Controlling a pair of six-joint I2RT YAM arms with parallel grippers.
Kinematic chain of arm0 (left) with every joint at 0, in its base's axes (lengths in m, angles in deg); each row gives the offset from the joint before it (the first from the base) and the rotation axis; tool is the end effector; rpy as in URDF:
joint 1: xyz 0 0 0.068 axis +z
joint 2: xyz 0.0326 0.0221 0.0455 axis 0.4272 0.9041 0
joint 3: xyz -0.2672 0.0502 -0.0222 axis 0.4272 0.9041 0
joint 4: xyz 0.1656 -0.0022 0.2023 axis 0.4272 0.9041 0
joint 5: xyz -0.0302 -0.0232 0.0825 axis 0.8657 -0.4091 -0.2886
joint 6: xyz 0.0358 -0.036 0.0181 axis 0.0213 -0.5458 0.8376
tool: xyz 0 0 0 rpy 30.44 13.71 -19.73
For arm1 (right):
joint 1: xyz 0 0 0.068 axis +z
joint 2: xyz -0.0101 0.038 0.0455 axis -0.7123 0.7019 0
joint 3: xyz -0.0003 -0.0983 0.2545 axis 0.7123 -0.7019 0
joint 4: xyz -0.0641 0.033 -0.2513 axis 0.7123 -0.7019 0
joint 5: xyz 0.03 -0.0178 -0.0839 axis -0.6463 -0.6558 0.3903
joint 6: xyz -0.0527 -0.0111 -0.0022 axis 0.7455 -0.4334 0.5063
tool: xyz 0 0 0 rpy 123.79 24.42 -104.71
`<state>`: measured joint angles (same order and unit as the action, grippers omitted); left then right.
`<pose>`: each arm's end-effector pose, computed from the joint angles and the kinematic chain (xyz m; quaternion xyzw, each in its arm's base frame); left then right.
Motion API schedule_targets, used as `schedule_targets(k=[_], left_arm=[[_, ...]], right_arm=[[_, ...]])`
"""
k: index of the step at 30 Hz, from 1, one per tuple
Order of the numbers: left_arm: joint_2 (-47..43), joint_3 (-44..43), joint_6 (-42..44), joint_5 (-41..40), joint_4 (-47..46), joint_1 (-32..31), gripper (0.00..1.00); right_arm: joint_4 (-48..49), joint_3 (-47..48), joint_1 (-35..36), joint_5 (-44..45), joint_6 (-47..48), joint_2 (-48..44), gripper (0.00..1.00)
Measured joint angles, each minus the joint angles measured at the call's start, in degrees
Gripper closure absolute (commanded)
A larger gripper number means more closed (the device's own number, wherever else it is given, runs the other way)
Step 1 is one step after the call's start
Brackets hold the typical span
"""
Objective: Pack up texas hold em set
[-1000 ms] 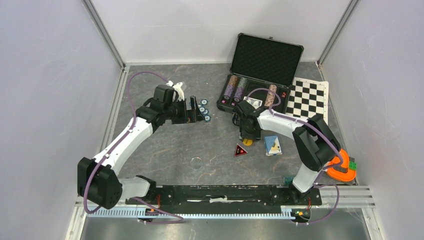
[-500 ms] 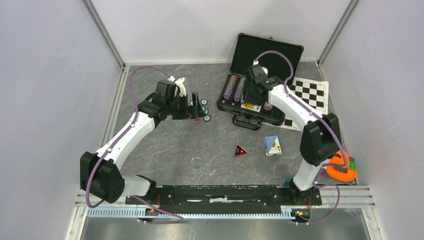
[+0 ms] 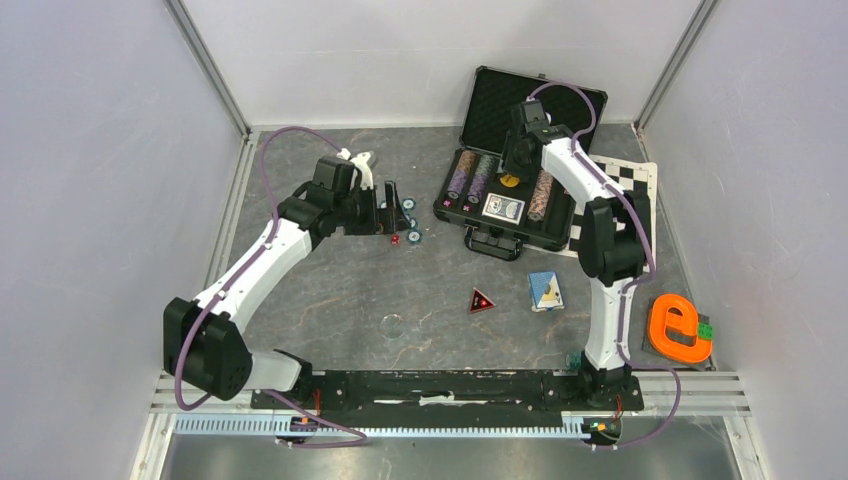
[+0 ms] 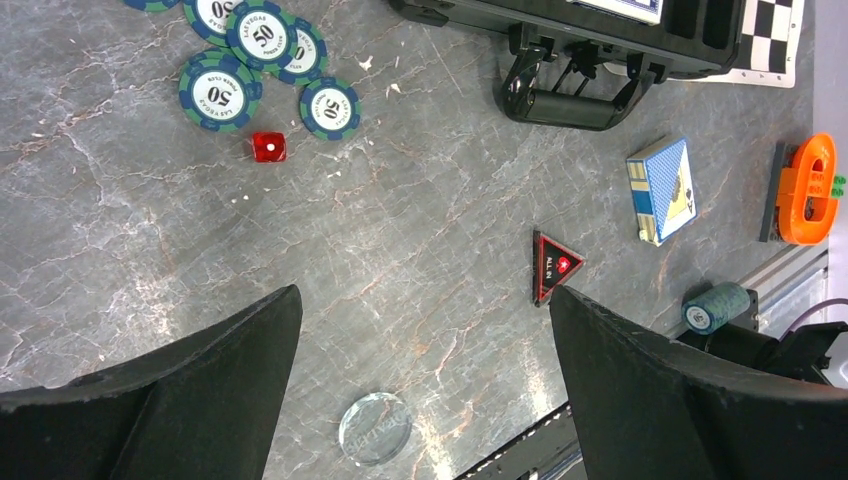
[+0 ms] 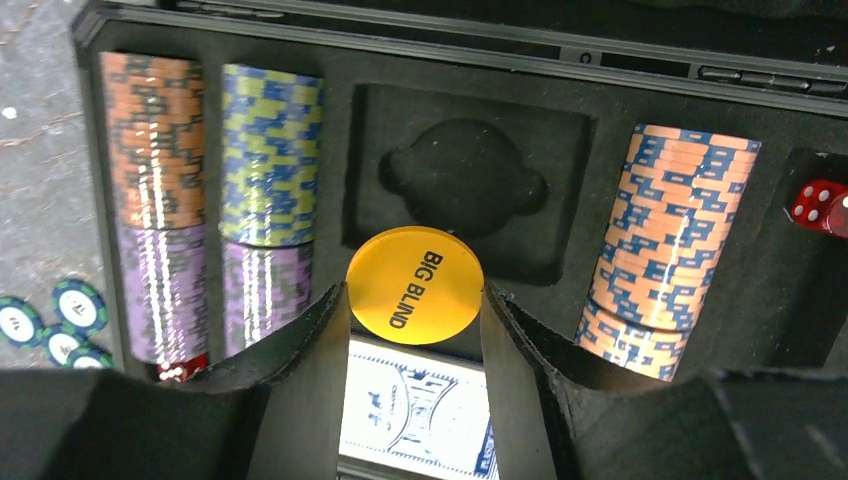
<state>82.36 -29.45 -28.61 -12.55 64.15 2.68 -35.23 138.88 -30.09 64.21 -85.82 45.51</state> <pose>0.2668 -0.1220 0.2982 0.0574 0.9104 -0.2700 0.3081 0.4519 0.1191 0.2459 0.1434 0.9405 0.0588 0.3023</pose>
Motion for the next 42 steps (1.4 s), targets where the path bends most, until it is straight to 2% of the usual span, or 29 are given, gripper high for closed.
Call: schedule_targets(k=[18, 30, 31, 32, 34, 38, 42], left_arm=[[0.4, -0.8, 1.2, -1.3, 0.9, 0.4, 0.0], [2.2, -1.9, 1.3, -1.3, 1.0, 0.4, 0.0], [2.4, -1.9, 1.3, -1.3, 1.0, 0.4, 0.0], [2.6, -2.1, 1.3, -1.3, 1.0, 0.4, 0.0], [2.9, -2.3, 1.3, -1.3, 1.1, 0.4, 0.0], [3.1, -2.7, 1.3, -1.2, 1.1, 0.4, 0.0], [3.5, -2.8, 1.3, -0.9, 1.0, 0.4, 0.0]], right_arm=[[7.0, 0.9, -2.3, 0.4, 1.4, 4.1, 0.62], [7.5, -0.9, -2.4, 2.0, 3.2, 6.5, 0.56], [7.5, -0.9, -2.4, 2.2, 3.2, 6.5, 0.5], [7.5, -0.9, -2.3, 2.4, 3.3, 6.5, 0.38], [7.5, -0.9, -2.3, 2.6, 3.4, 6.5, 0.21], [8.3, -0.9, -1.7, 1.8, 3.7, 6.5, 0.17], [8.3, -0.9, -1.7, 1.7, 3.7, 6.5, 0.19]])
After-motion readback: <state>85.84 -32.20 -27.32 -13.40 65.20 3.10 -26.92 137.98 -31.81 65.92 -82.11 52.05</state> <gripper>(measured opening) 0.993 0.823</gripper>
